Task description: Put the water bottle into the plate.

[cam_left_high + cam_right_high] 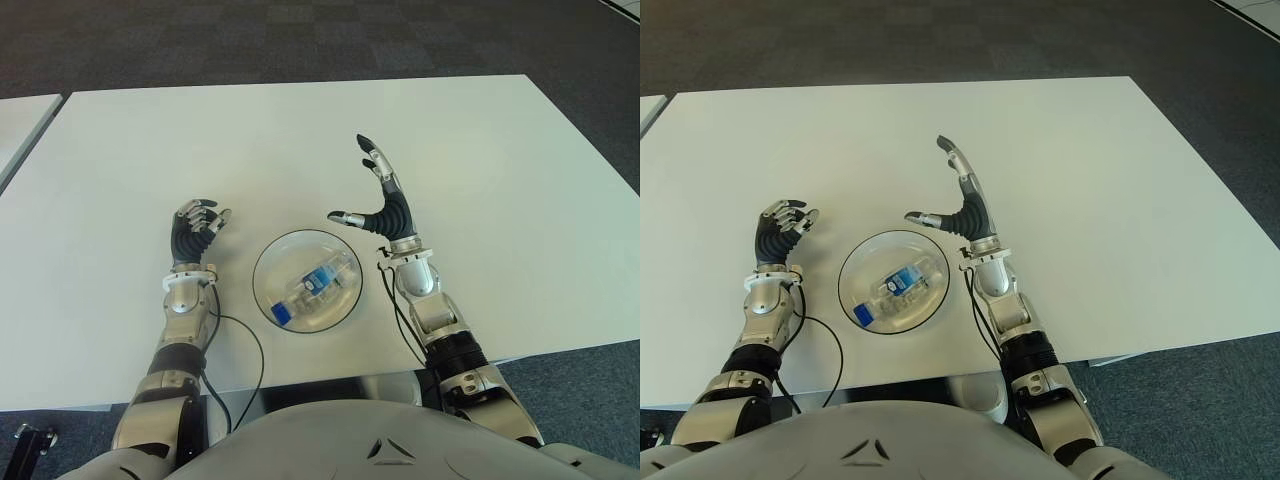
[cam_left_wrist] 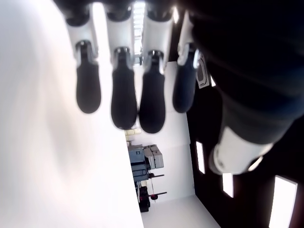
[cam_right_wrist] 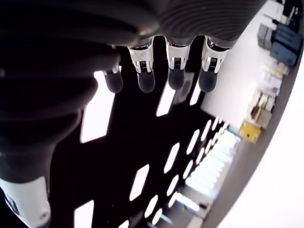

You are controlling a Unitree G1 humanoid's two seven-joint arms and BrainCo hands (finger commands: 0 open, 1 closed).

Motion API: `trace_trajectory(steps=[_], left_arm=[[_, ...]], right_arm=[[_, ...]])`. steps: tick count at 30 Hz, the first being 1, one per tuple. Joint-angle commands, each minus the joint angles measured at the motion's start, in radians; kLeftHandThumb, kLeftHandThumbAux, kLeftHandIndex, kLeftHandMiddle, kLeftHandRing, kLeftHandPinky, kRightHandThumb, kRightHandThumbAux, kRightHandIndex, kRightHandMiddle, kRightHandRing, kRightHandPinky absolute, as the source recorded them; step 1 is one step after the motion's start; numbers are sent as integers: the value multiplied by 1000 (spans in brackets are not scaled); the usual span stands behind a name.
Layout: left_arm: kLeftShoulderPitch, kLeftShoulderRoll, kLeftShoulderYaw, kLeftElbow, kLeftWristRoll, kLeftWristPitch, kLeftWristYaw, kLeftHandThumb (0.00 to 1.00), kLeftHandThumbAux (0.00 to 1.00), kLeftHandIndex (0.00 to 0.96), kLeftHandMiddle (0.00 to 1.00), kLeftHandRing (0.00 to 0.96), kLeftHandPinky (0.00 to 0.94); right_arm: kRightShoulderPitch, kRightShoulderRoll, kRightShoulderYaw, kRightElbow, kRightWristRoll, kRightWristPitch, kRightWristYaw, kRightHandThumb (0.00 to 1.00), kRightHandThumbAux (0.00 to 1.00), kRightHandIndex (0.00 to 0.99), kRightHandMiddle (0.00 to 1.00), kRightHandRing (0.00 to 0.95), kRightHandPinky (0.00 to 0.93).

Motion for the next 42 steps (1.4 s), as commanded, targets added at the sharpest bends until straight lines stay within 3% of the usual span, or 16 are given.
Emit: trace_trajectory(steps=[1, 7, 14, 15, 16, 19, 22, 34, 42], left_arm=[[-5, -6, -11, 18, 12, 1, 11, 709, 714, 435, 616, 596, 566], [-10, -9, -15, 38, 19, -15, 18, 709, 715, 435, 617, 598, 572], [-26, -12, -16, 81, 16, -37, 23, 709, 715, 435, 627, 611, 589], [-28, -12, -17, 87, 17, -40, 25, 709, 715, 435, 630, 615, 595], [-30, -11, -17, 92, 18, -43, 26, 709, 715, 435, 633, 618, 599], [-37, -20, -15, 100, 2, -37, 15, 708, 715, 435, 639, 622, 600], [-41, -24, -14, 104, -6, -34, 12, 708, 714, 435, 642, 621, 597], [-65, -30, -18, 136, -3, -9, 25, 710, 715, 436, 643, 619, 590], [-90, -36, -10, 193, -33, 7, 3, 710, 715, 435, 644, 624, 605]], right_arm=[[-47, 36, -60, 112, 40, -29, -61, 136, 785, 149, 105, 83, 123], [-75, 58, -100, 198, 77, -54, -73, 174, 827, 226, 151, 123, 174], [-106, 49, -143, 330, 116, -81, -59, 195, 856, 325, 170, 133, 172], [-111, 47, -148, 345, 118, -86, -58, 369, 813, 357, 174, 136, 175], [-115, 47, -151, 356, 119, -90, -57, 482, 785, 377, 177, 139, 178], [-141, 43, -164, 419, 129, -104, -55, 622, 751, 405, 193, 150, 192], [-165, 41, -176, 476, 140, -125, -50, 671, 739, 417, 212, 162, 205], [-252, 30, -199, 661, 146, -148, -33, 696, 735, 421, 320, 255, 276], [-300, 15, -206, 766, 147, -121, 5, 693, 737, 416, 349, 295, 318]])
